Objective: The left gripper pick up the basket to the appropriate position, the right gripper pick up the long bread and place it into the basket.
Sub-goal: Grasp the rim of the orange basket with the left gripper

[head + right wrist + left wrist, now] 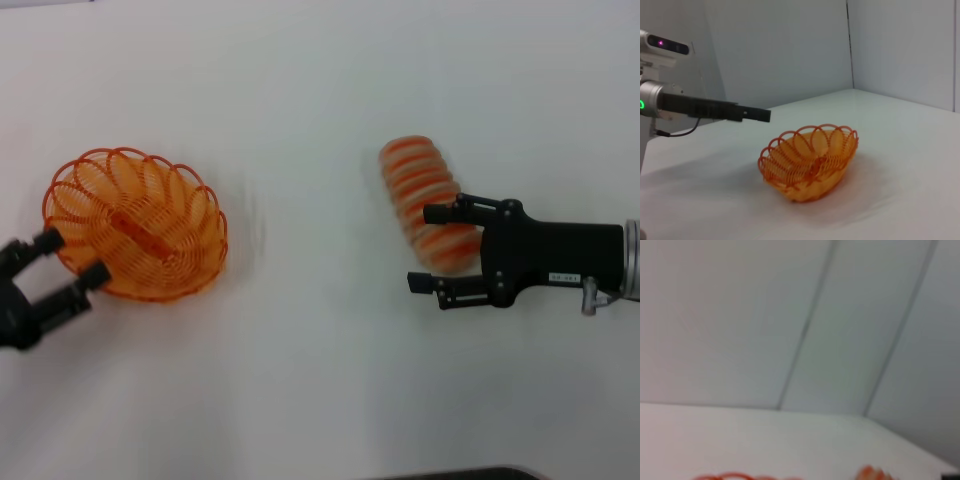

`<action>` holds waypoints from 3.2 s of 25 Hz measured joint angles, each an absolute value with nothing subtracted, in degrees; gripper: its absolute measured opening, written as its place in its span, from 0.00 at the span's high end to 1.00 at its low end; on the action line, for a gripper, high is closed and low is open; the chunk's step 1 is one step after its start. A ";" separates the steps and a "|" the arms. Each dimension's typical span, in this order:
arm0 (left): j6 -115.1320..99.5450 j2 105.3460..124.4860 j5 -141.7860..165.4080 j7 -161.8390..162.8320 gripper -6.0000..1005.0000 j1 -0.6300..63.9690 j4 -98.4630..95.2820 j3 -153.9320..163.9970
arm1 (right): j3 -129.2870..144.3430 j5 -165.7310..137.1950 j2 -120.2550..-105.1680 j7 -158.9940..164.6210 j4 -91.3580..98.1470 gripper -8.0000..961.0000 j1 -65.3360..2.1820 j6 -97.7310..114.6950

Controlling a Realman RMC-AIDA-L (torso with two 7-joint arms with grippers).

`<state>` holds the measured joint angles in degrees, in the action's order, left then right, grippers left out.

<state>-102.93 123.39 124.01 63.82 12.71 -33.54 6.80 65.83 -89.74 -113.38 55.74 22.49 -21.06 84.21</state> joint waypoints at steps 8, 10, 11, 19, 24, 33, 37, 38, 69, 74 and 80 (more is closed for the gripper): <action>-99.29 120.68 123.89 84.52 0.13 20.14 -33.72 1.21 | 65.53 -89.93 -113.46 63.09 25.97 0.02 -22.38 84.11; -97.68 120.20 123.91 88.98 0.13 21.77 -34.44 1.16 | 65.35 -90.06 -113.36 64.84 26.47 0.02 -22.90 84.04; -96.82 120.03 123.95 91.03 0.13 22.49 -34.97 1.19 | 65.33 -90.23 -113.26 65.61 26.58 0.02 -23.16 84.02; -85.05 117.78 126.08 108.06 0.13 26.45 -40.65 11.79 | 65.15 -92.73 -113.02 70.20 27.96 0.02 -25.26 83.87; -81.13 117.45 133.16 117.20 0.13 29.20 -50.38 23.34 | 65.12 -93.78 -113.12 72.16 29.74 0.02 -25.54 83.06; -81.74 117.27 147.48 119.19 0.13 35.65 -57.25 36.93 | 64.68 -93.84 -113.01 72.96 30.23 0.02 -25.65 81.86; -81.45 117.53 152.22 119.79 0.13 37.86 -57.16 40.44 | 64.68 -93.84 -113.14 73.27 30.24 0.02 -25.66 81.63; -81.41 117.65 153.08 119.84 0.13 38.27 -57.13 41.10 | 64.68 -93.84 -113.19 73.29 30.23 0.02 -25.63 81.55; -74.10 122.02 162.88 123.28 0.32 38.86 -57.53 48.98 | 64.59 -95.28 -114.87 73.29 30.24 0.02 -25.17 81.16; -74.04 122.23 163.64 124.18 0.60 38.98 -57.57 50.35 | 64.59 -95.27 -114.89 73.30 30.24 0.02 -25.14 81.37; -75.25 122.57 163.55 126.40 0.79 38.74 -59.76 50.09 | 64.54 -95.27 -114.87 73.29 30.36 0.02 -25.13 81.41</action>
<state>-75.25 122.57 163.55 126.40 38.74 -59.76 50.09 64.54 -95.27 -114.87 73.29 30.36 -25.13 81.41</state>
